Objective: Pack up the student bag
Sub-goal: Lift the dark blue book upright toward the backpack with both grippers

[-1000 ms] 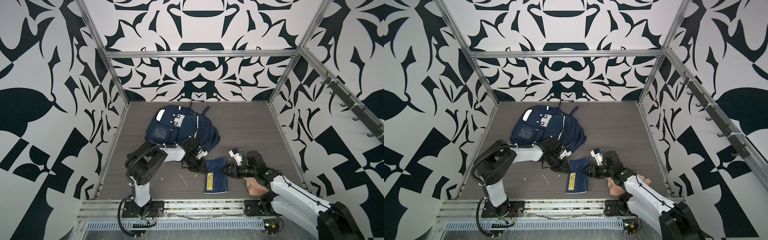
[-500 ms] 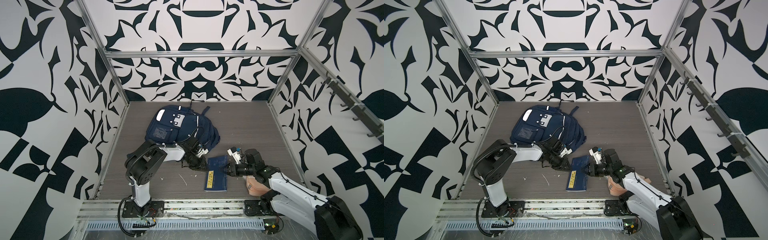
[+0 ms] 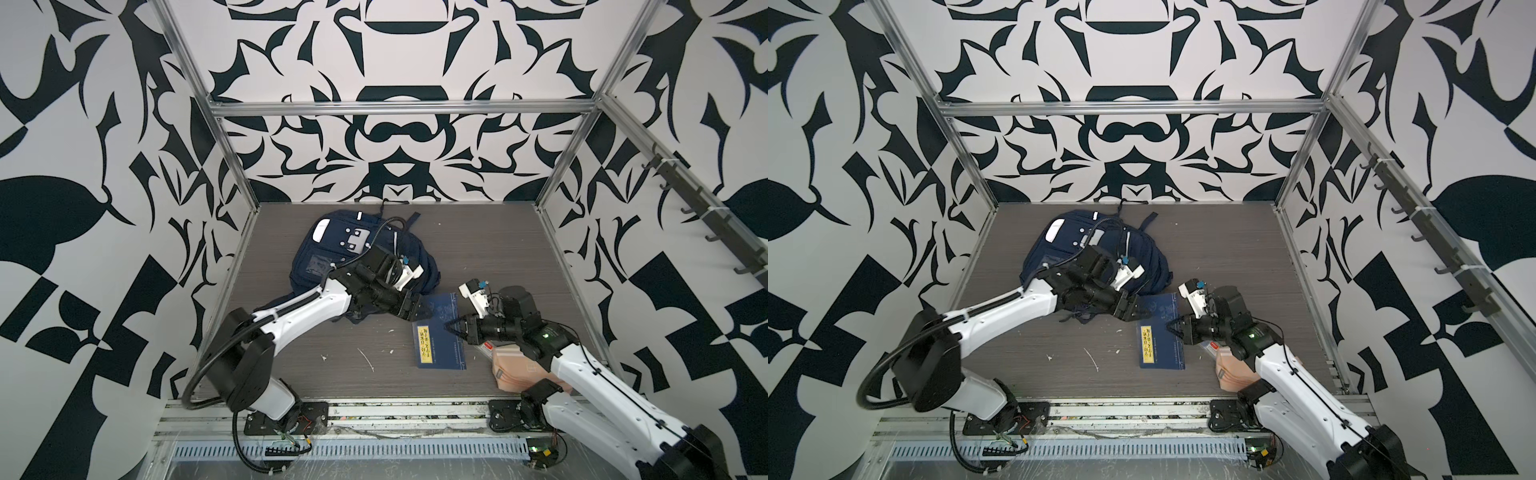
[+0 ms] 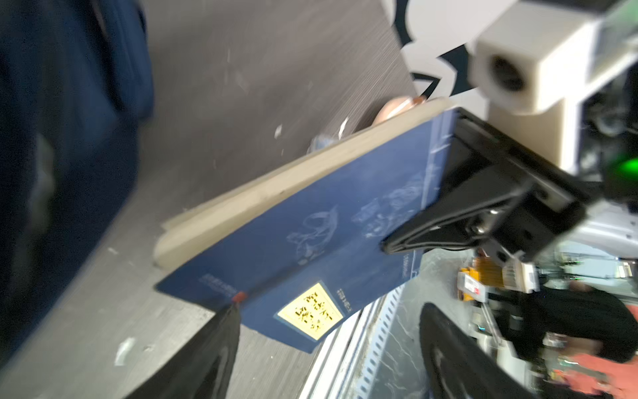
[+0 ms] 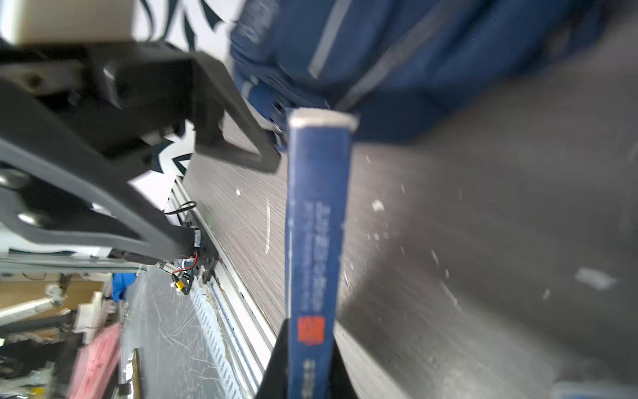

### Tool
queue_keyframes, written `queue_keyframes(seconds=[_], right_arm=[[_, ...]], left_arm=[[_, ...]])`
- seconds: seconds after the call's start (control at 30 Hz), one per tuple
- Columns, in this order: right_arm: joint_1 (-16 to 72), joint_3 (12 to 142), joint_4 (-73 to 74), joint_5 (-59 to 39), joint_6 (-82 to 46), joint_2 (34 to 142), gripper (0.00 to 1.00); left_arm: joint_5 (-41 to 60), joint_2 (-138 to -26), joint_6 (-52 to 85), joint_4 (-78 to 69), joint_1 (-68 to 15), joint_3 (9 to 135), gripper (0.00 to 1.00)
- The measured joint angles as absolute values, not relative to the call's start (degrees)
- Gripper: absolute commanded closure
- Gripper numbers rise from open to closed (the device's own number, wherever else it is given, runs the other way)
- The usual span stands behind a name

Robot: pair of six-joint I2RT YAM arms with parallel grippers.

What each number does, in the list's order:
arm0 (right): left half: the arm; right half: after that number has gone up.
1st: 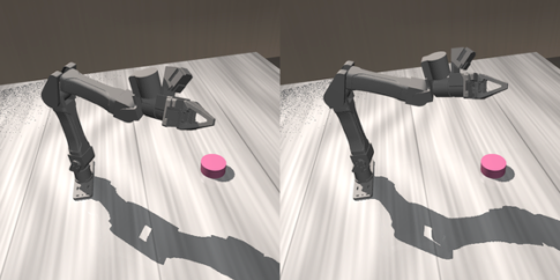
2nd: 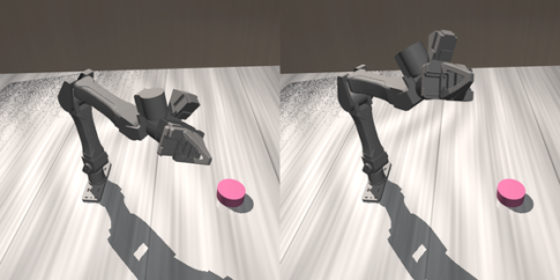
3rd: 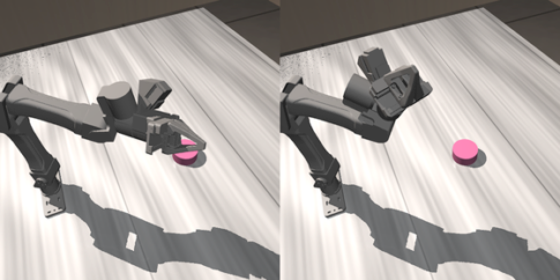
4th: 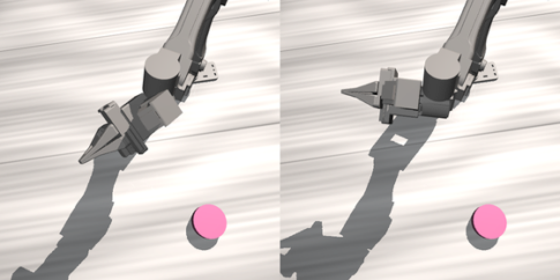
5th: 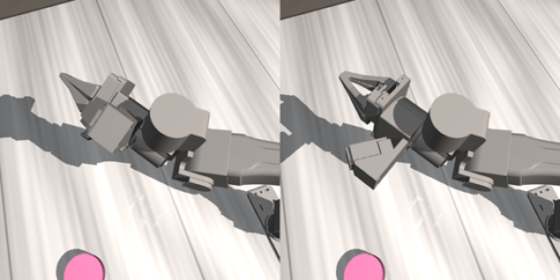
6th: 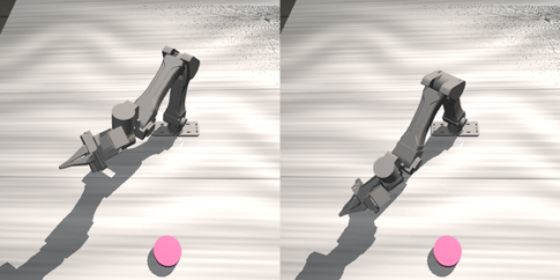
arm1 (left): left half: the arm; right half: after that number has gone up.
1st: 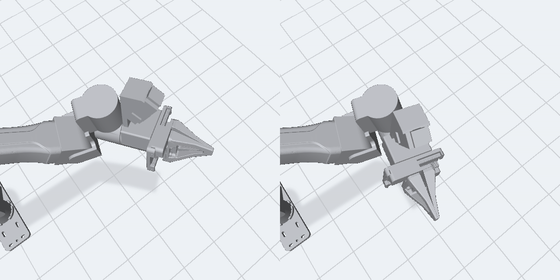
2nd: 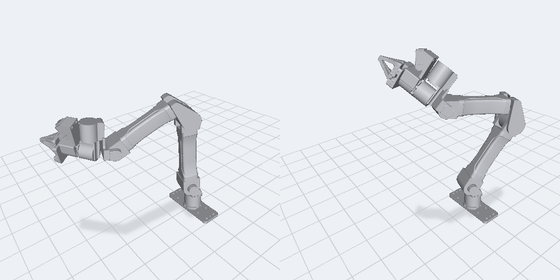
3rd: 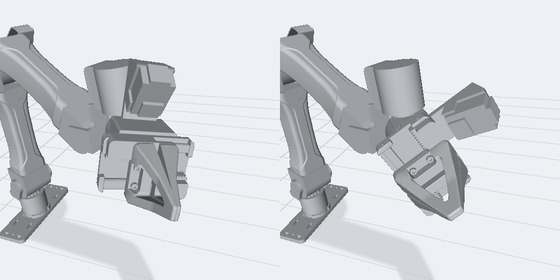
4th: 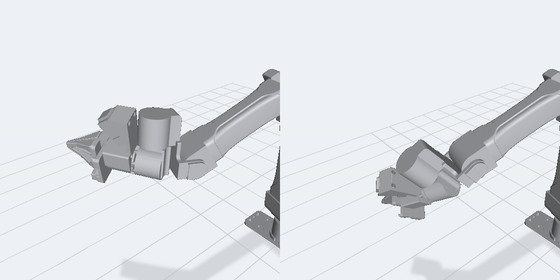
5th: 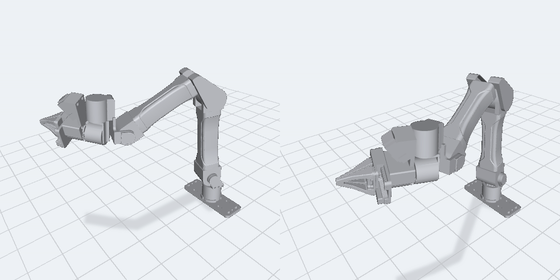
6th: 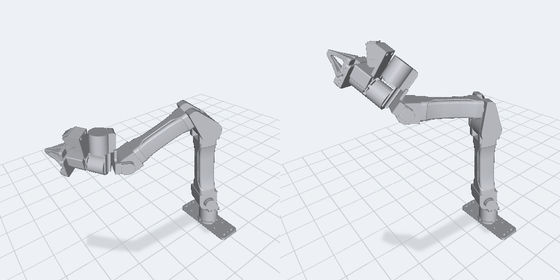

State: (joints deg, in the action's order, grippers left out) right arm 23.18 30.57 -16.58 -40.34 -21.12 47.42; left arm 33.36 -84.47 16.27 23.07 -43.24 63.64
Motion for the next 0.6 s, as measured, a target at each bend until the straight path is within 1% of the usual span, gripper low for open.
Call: queue_keyframes(seconds=[0.1,0.33,0.6], right_arm=[[21.56,36.03,-20.88,-41.87,-14.39,48.99,1.00],[20.78,52.31,-34.85,-44.56,2.81,60.34,1.00],[20.34,63.90,-45.60,-48.40,15.16,67.70,1.00]], left_arm=[[31.24,-83.31,10.46,28.64,-42.72,69.30,0.00],[28.12,-83.20,0.69,33.74,-42.61,78.91,0.01],[31.44,-85.21,-6.15,40.03,-42.59,85.56,0.01]])
